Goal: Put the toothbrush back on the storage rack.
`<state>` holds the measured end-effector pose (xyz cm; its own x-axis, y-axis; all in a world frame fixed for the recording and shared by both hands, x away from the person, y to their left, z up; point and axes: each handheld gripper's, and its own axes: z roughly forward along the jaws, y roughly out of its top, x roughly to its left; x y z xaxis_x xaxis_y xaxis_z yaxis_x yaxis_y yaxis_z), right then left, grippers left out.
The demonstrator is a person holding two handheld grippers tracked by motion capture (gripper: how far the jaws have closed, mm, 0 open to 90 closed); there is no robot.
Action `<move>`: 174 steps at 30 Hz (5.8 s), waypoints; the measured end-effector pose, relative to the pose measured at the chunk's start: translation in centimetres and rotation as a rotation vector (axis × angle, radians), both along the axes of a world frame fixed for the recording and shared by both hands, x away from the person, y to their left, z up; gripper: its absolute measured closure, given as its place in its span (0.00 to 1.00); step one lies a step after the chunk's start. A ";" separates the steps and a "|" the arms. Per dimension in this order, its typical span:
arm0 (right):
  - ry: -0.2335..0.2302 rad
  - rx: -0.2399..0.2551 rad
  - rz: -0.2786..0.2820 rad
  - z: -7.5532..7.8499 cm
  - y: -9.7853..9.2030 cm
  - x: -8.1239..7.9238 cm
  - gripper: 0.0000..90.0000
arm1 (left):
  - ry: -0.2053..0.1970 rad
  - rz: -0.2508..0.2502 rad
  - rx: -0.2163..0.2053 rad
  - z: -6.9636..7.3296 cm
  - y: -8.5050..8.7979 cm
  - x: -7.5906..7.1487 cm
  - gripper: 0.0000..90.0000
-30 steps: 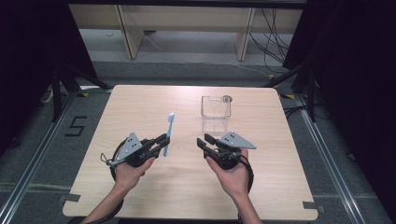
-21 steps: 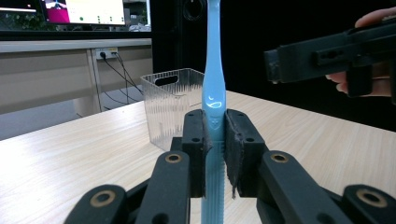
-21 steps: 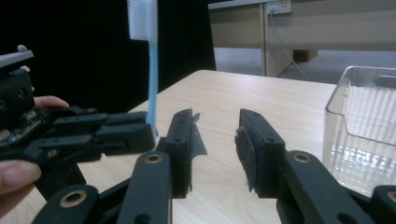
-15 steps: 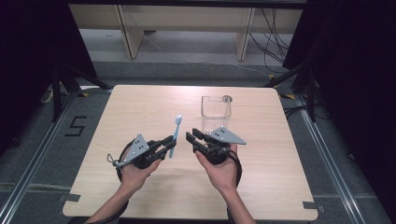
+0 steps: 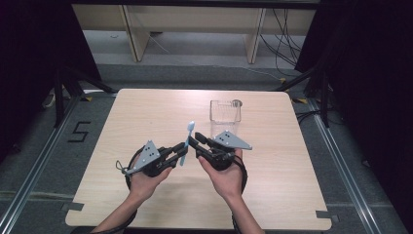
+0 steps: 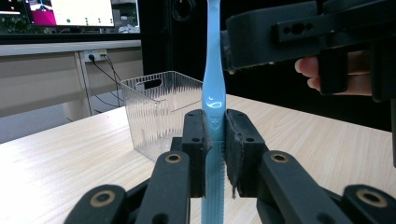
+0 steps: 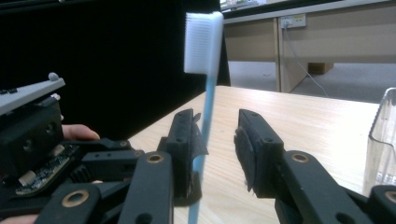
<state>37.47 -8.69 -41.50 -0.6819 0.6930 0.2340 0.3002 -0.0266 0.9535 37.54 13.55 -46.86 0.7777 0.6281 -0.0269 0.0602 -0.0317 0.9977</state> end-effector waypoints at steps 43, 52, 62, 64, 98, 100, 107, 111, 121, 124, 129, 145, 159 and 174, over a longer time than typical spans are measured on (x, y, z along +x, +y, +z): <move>-0.062 -0.074 -0.042 0.6 -0.8 0.7 0.96 | 0.041 0.041 0.120 -0.2 0.4 -0.3 0.40; -0.064 -0.089 -0.069 0.8 -1.8 1.0 0.96 | 0.067 0.078 0.142 -0.8 2.2 0.1 0.39; -0.076 -0.093 -0.091 1.0 -3.0 1.5 0.96 | 0.085 0.114 0.140 -0.7 3.5 0.2 0.38; -0.078 -0.104 -0.103 1.1 -3.3 1.5 0.96 | 0.089 0.117 0.144 -0.7 3.7 0.0 0.37; -0.113 -0.165 -0.232 3.0 -7.0 3.4 0.96 | 0.168 0.197 0.150 -2.3 7.1 -0.5 0.34; -0.112 -0.169 -0.242 3.2 -7.3 3.6 0.96 | 0.170 0.199 0.150 -2.4 7.1 -0.5 0.33; -0.123 -0.180 -0.261 3.6 -8.1 4.1 0.96 | 0.170 0.200 0.148 -2.3 7.1 -0.5 0.33; -0.126 -0.173 -0.277 3.8 -8.4 4.4 0.96 | 0.169 0.200 0.147 -2.3 7.1 -0.5 0.33; -0.138 -0.174 -0.309 4.4 -9.2 5.3 0.96 | 0.172 0.202 0.146 -2.4 7.2 -0.5 0.33; -0.135 -0.176 -0.321 4.6 -9.5 5.6 0.96 | 0.174 0.203 0.146 -2.4 7.2 -0.5 0.33; -0.133 -0.178 -0.339 4.7 -9.7 6.2 0.96 | 0.174 0.203 0.147 -2.5 7.2 -0.5 0.33; -0.161 -0.185 -0.363 6.0 -9.5 7.9 0.96 | 0.174 0.202 0.147 -2.5 7.3 -0.6 0.33; -0.164 -0.181 -0.385 6.2 -10.0 9.3 0.96 | 0.173 0.203 0.147 -2.5 7.3 -0.5 0.33; -0.145 -0.163 -0.404 5.7 -10.2 10.0 0.96 | 0.175 0.203 0.146 -2.6 7.3 -0.5 0.33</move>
